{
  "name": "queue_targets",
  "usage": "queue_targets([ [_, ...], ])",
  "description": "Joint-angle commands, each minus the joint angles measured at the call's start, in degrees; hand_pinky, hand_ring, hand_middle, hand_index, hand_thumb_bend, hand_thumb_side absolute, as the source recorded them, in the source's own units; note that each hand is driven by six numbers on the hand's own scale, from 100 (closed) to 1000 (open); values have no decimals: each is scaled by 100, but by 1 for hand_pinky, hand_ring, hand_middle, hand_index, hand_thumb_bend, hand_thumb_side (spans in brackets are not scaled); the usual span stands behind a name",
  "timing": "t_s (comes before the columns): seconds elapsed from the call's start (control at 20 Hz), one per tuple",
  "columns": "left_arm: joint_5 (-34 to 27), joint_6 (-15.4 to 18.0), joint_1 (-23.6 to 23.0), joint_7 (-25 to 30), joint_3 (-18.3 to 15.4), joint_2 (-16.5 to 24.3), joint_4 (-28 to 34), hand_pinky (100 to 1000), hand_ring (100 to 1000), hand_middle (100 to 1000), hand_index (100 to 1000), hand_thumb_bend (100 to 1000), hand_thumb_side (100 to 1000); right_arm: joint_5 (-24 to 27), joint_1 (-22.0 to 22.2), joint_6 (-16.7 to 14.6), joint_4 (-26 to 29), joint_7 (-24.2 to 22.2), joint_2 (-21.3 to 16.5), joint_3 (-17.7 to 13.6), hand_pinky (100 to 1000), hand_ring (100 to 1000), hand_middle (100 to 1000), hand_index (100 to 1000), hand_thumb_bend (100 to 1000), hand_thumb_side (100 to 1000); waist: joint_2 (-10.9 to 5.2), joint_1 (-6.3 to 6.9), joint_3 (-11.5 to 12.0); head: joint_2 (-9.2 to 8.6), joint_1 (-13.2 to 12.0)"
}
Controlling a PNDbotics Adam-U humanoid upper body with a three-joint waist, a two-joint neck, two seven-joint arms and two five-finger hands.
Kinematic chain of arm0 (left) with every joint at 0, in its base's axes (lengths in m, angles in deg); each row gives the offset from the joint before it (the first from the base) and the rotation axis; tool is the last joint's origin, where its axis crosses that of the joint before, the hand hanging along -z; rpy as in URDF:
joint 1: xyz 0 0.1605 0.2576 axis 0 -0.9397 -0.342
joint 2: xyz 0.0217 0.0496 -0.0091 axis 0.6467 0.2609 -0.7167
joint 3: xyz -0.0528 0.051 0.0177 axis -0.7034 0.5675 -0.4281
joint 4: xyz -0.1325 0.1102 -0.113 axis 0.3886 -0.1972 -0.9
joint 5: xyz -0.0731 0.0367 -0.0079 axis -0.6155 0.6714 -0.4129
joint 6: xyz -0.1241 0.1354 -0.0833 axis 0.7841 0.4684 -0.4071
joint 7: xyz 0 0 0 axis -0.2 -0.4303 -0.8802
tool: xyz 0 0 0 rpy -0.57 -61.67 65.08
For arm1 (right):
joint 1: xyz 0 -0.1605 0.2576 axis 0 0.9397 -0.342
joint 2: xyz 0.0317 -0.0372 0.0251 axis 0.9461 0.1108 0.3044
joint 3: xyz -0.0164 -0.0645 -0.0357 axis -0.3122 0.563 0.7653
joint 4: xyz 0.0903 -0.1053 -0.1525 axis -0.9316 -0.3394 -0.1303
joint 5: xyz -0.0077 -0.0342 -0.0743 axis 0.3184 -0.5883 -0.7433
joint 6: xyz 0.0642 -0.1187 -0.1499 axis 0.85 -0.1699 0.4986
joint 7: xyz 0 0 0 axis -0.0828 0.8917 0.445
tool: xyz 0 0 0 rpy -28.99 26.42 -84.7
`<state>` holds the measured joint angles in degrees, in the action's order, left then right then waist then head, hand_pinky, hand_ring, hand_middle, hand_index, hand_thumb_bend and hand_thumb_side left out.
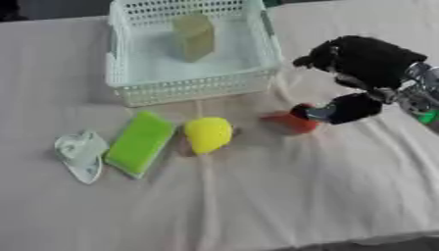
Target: Pick up objects on the table and place them in the box.
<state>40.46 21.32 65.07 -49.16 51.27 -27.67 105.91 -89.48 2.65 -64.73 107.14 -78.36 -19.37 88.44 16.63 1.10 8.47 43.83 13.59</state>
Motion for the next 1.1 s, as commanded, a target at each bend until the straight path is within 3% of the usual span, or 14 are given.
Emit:
queue_targets([
  [0.05,-21,-21,81,-5,-5,40,83,1000,985,920,908,139,1000,-125,-34,1,90,-38,-40,-1,805,819,720,923,533,1000,-77,-6,-6,29,0],
  [1.1,5,-45,85,5,22,9,83,1000,980,911,894,135,1000,-539,-34,-361,-623,-431,100,243,816,811,740,931,497,1000,-38,10,38,29,20],
])
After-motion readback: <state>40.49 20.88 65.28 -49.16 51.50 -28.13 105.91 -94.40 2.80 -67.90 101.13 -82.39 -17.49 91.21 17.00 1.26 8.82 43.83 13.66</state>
